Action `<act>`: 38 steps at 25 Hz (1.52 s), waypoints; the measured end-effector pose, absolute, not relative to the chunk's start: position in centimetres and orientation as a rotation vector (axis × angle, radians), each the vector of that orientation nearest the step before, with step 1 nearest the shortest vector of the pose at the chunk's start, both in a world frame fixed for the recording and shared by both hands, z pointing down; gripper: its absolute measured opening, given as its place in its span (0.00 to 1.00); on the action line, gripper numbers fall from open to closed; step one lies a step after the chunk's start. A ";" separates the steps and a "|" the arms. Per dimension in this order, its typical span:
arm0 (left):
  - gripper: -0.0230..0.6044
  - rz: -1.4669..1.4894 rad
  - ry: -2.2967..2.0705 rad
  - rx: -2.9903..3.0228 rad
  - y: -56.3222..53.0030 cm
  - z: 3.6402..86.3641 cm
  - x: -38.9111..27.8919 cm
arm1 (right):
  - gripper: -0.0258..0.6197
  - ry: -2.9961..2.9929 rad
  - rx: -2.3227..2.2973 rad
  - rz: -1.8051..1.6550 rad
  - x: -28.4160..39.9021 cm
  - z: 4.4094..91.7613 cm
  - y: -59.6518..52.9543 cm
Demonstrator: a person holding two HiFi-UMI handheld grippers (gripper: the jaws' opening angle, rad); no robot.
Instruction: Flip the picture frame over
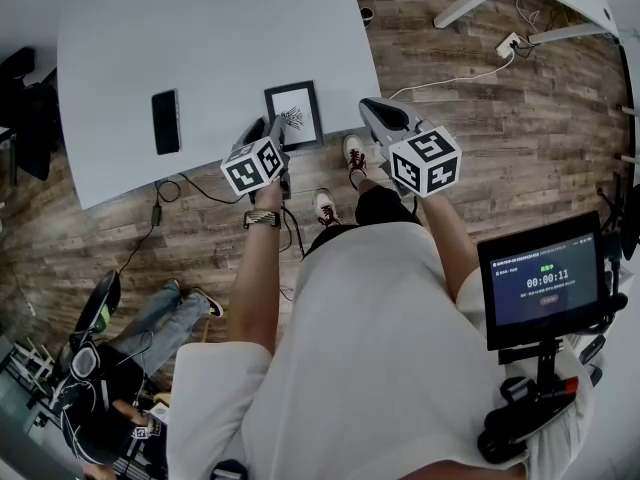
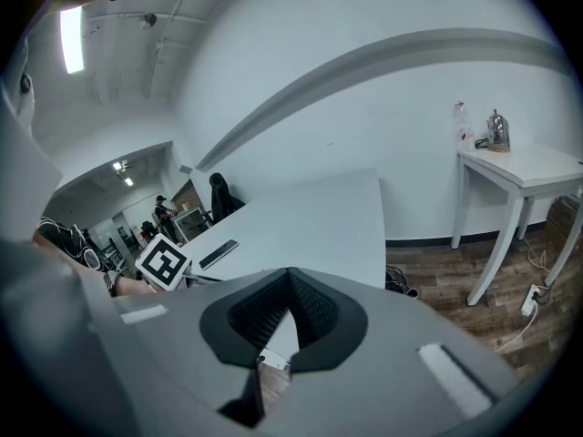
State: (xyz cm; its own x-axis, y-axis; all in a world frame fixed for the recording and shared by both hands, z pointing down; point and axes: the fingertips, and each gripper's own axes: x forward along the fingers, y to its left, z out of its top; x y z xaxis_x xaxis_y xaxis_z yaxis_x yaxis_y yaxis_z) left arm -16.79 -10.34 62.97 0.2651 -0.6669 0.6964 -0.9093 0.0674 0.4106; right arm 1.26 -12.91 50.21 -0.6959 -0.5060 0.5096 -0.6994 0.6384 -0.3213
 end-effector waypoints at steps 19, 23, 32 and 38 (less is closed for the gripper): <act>0.04 0.553 -1.613 2.124 -15.6 50.7 -16.6 | 0.04 -2.638 1.047 0.541 0.5 42.8 -18.5; 0.04 0.518 -1.686 2.221 -13.7 44.8 -16.7 | 0.04 -2.711 1.031 0.466 -0.4 38.0 -16.4; 0.04 0.438 -1.817 2.425 -14.1 34.2 -17.0 | 0.04 -2.810 0.975 0.269 -2.8 30.4 -16.2; 0.04 0.418 -1.880 2.515 -14.0 28.7 -17.2 | 0.04 -2.890 0.963 0.164 -3.6 25.2 -16.4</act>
